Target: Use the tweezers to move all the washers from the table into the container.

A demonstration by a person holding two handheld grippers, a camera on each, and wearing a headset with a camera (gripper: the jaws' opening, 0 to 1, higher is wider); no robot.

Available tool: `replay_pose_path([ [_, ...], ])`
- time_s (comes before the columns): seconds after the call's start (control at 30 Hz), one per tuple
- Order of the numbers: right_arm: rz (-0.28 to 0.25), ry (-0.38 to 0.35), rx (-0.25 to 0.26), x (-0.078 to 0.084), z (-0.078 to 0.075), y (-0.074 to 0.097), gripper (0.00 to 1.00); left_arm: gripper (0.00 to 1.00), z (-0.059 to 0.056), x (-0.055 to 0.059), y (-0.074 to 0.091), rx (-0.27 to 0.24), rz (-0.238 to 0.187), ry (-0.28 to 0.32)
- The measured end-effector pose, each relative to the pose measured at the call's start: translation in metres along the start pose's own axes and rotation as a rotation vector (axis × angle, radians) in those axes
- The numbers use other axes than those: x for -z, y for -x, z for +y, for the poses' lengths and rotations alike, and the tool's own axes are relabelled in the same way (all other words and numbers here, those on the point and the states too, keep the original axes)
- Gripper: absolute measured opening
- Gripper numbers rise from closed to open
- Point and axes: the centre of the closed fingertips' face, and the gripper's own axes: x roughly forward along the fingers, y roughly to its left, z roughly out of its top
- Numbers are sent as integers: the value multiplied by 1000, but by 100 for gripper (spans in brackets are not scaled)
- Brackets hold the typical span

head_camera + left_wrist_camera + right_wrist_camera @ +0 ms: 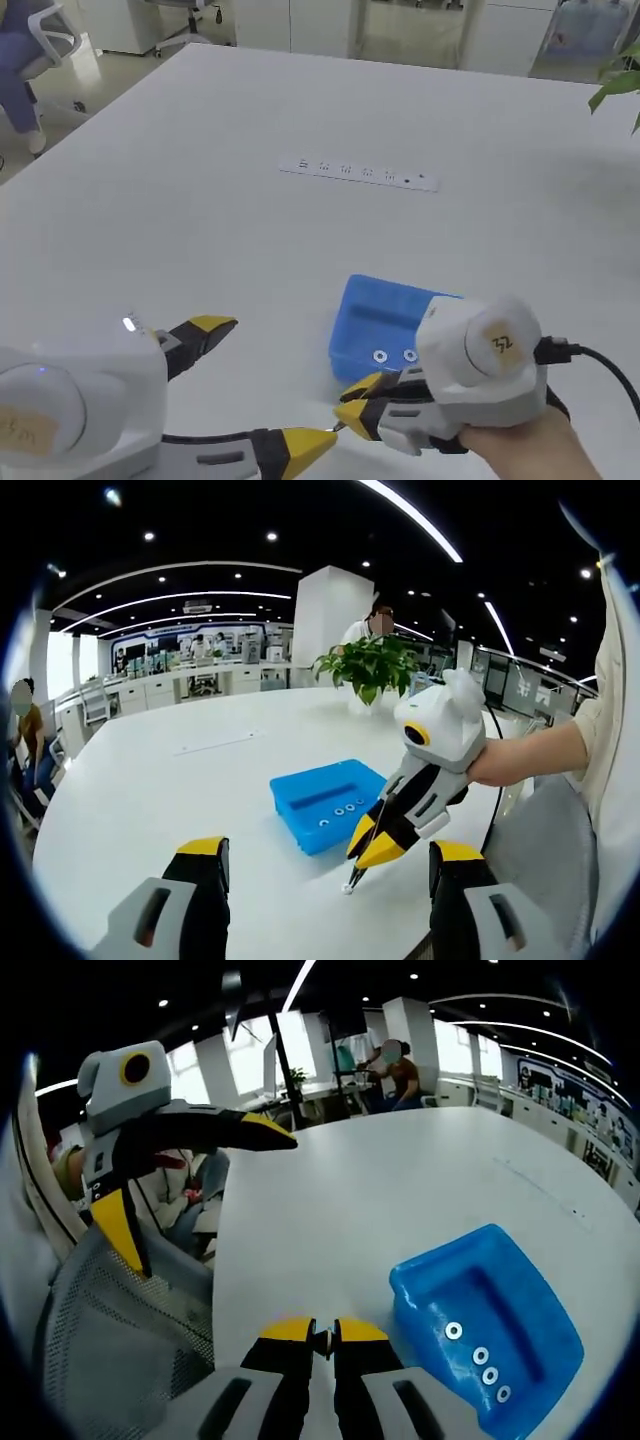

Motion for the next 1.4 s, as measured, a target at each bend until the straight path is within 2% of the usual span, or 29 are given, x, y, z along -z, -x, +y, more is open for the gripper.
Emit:
replay_pose_path([
  [0.2, 10, 15, -7, -2, 1, -3, 3, 83, 0, 1, 0, 0, 6, 4],
  [0.33, 35, 48, -13, -1, 3, -7, 3, 83, 0, 1, 0, 0, 5, 4],
  [0.5, 93, 153, -17, 5, 8, -9, 3, 83, 1, 3, 0, 0, 8, 5],
  [0.73, 116, 270, -34, 1, 19, -16, 3, 83, 1, 4, 0, 2, 9, 8],
  [0.83, 116, 278, -33, -1, 19, -18, 3, 83, 1, 5, -1, 2, 11, 13],
  [0.9, 98, 259, -36, -2, 18, -18, 3, 83, 2, 7, -2, 4, 26, 19],
  [0.97, 54, 211, -32, -3, 15, -18, 3, 83, 2, 10, -4, 12, 57, 12],
  [1.0, 27, 170, -31, -4, 14, -17, 3, 82, 2, 8, -5, 14, 58, -9],
  [1.1, 13, 162, -25, -3, 10, -14, 3, 82, 5, 3, -5, 14, 46, 0],
  [1.17, -29, 85, -32, -8, 11, -11, 3, 82, 5, -2, -4, 12, 37, 2],
  [1.23, -84, 38, -23, -17, 8, -4, 3, 82, 4, -4, -4, 19, 33, -4],
  [1.4, -132, 38, 12, -35, 1, 17, 3, 82, 2, -5, -5, 24, 28, -7],
])
